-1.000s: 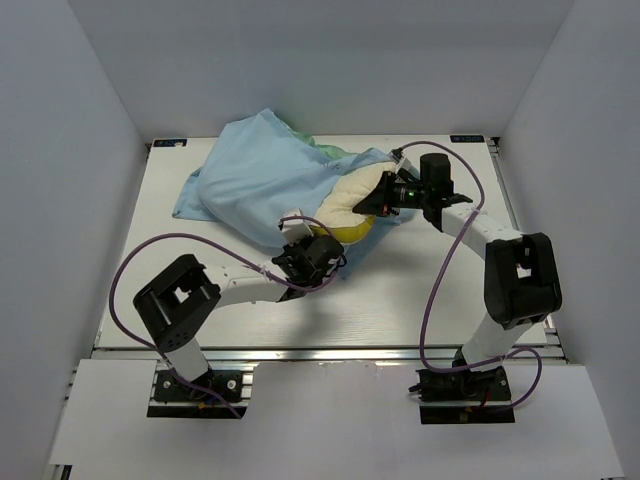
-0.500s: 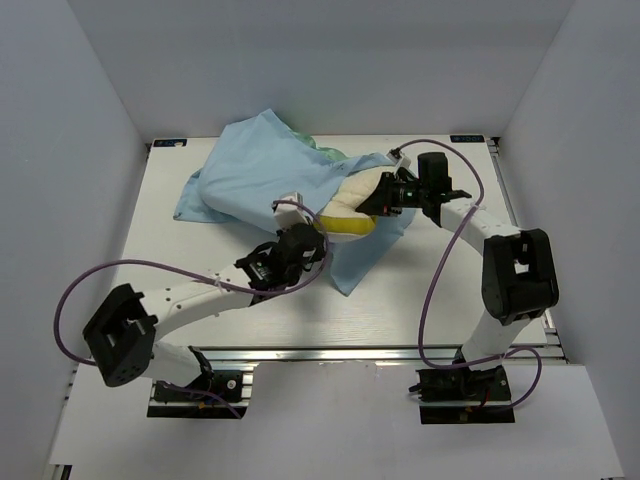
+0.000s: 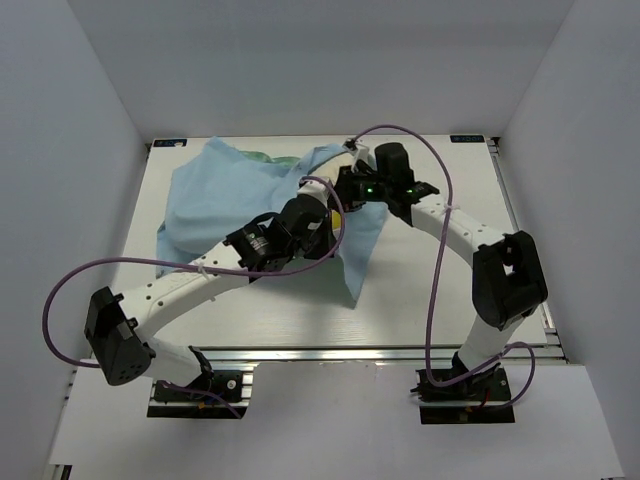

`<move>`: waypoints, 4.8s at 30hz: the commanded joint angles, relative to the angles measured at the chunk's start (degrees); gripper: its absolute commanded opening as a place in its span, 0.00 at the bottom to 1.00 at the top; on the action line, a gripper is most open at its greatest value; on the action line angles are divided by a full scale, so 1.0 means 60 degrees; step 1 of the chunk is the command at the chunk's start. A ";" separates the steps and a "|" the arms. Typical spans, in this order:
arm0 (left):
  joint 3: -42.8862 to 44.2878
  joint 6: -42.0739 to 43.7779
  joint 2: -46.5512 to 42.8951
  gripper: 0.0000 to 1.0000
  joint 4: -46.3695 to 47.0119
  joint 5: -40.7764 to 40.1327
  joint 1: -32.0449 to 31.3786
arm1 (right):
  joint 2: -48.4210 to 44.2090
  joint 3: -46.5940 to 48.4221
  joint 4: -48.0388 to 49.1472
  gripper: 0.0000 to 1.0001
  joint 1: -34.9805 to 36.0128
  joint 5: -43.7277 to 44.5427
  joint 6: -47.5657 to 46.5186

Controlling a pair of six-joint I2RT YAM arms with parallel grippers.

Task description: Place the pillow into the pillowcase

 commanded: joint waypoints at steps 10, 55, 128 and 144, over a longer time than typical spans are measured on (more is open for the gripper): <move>0.4399 -0.0064 -0.0949 0.00 -0.1619 0.0872 -0.0013 | 0.0881 -0.0366 0.0746 0.00 0.1264 0.4075 -0.3293; 0.1114 -0.0534 0.1394 0.69 0.0580 0.5036 0.2332 | -0.4247 -0.5598 0.1816 0.00 -0.2689 0.1892 -0.8422; 0.1644 0.0098 -0.3483 0.00 -0.3305 0.2906 0.8264 | -0.0438 -0.2638 0.0204 0.00 -0.5972 0.1570 -0.7600; 0.4915 -0.0166 -0.3938 0.00 -0.5093 0.0971 0.8250 | 0.0104 -0.2243 0.0102 0.00 -0.6323 0.1633 -0.7425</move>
